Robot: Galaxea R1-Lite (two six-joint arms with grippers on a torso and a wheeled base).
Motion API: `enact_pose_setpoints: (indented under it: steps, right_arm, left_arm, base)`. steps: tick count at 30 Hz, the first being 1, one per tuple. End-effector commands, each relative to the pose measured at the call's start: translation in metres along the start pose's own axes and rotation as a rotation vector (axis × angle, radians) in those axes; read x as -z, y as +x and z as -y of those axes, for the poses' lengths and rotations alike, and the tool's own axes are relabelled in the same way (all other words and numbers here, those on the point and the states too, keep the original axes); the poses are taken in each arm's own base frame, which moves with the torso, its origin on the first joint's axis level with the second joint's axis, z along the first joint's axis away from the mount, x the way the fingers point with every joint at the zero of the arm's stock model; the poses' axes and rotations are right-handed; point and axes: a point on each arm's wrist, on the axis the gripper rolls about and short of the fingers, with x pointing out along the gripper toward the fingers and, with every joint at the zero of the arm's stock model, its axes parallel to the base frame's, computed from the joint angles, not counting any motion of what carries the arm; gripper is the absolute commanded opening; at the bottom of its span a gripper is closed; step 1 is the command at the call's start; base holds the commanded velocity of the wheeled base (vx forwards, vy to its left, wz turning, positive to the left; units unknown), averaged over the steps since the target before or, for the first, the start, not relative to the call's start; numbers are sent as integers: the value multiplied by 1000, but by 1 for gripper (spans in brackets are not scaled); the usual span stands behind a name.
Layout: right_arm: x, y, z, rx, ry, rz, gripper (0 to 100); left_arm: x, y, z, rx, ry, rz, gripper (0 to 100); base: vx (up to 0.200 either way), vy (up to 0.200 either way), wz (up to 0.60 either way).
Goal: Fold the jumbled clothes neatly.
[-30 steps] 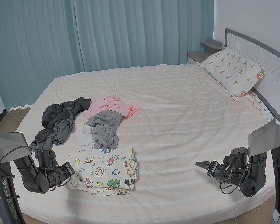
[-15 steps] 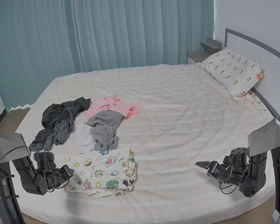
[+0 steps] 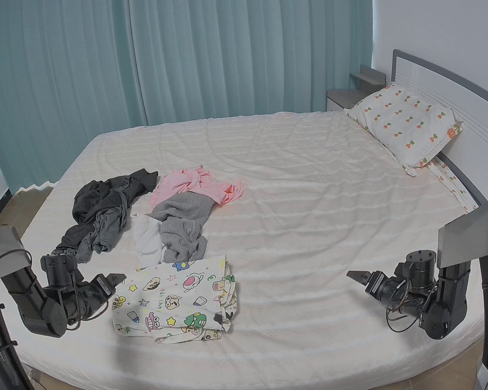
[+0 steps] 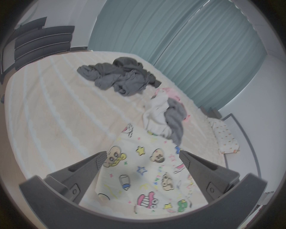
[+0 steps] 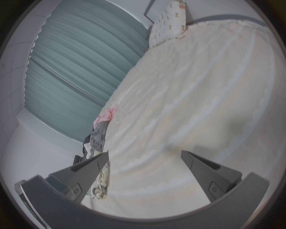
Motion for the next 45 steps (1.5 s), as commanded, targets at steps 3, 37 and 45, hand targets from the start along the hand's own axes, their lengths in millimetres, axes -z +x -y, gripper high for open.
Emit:
enact_pose_setpoints:
  steps: [3, 37, 45]
  right_arm:
    - [-48, -102, -75, -202, -206, 297, 100]
    - [52, -353, 9, 284, -769, 501, 100]
    - [53, -337, 10, 12, -841, 558, 100]
  left_arm:
    - [-32, -107, 47, 273, 43, 210, 100]
    - [108, -314, -2, 585, 511, 330, 100]
    - [137, -317, -24, 506, 601, 377, 100]
  base:
    - [0, 0, 0]
    - [0, 0, 0]
    - [0, 0, 0]
